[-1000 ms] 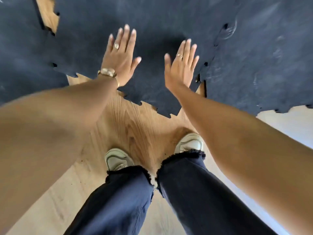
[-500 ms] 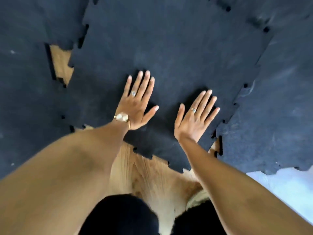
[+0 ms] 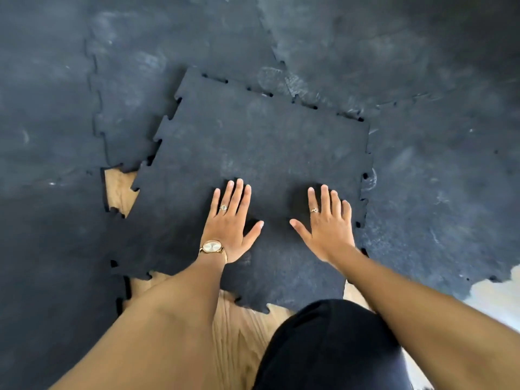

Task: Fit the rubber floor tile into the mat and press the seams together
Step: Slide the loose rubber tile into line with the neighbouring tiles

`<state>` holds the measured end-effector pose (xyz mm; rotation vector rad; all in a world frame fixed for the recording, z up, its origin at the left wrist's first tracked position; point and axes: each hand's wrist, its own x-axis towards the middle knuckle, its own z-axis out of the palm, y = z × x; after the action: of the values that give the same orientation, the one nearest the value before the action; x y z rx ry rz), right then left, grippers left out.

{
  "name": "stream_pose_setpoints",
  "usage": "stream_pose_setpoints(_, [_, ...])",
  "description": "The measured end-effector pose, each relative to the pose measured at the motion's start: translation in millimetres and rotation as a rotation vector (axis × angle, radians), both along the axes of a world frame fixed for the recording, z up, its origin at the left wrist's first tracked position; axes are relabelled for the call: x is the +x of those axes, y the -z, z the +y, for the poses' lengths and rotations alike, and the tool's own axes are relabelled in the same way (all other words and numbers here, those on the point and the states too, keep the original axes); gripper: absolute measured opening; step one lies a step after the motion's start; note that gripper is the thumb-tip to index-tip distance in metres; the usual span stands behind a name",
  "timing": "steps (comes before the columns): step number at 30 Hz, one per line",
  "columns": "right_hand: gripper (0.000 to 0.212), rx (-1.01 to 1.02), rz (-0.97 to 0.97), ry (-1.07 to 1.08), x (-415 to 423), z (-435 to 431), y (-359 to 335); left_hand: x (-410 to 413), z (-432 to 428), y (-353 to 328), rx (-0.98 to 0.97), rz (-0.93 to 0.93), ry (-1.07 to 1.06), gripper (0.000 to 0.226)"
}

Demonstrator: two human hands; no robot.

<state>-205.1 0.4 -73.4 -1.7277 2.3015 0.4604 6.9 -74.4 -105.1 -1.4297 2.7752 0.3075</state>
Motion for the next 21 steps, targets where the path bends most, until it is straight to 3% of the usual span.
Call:
stream_pose_setpoints(3, [0.085,0.1,-0.009,-0.021,-10,-12,-29,1,-1,-3,0.002,0.006,-0.007,0.077])
stream_pose_setpoints(5, [0.089,0.148,-0.119,0.164,5,-17,-39,2,0,-4,0.008,0.003,-0.008,0.078])
stream_pose_setpoints(8, [0.118,0.104,-0.359,0.524,48,-10,-33,2,-1,-5,0.025,0.028,-0.007,0.08])
stream_pose_setpoints(10, [0.131,0.027,-0.357,0.535,69,3,-21,8,-7,-1,0.009,0.105,-0.06,0.081])
stream_pose_setpoints(13, [0.127,-0.112,-0.3,0.495,71,36,-8,40,-26,-7,-0.046,0.175,-0.406,0.084])
stream_pose_setpoints(15, [0.131,-0.177,-0.266,0.578,65,63,-4,66,-43,-15,0.04,0.123,-0.651,0.098])
stream_pose_setpoints(18, [0.139,-0.163,-0.236,0.693,56,79,-3,81,-70,-31,0.2,0.105,-0.833,0.126])
stream_pose_setpoints(21, [0.146,-0.103,-0.263,0.727,50,70,-8,79,-79,-36,0.318,0.19,-0.928,0.135])
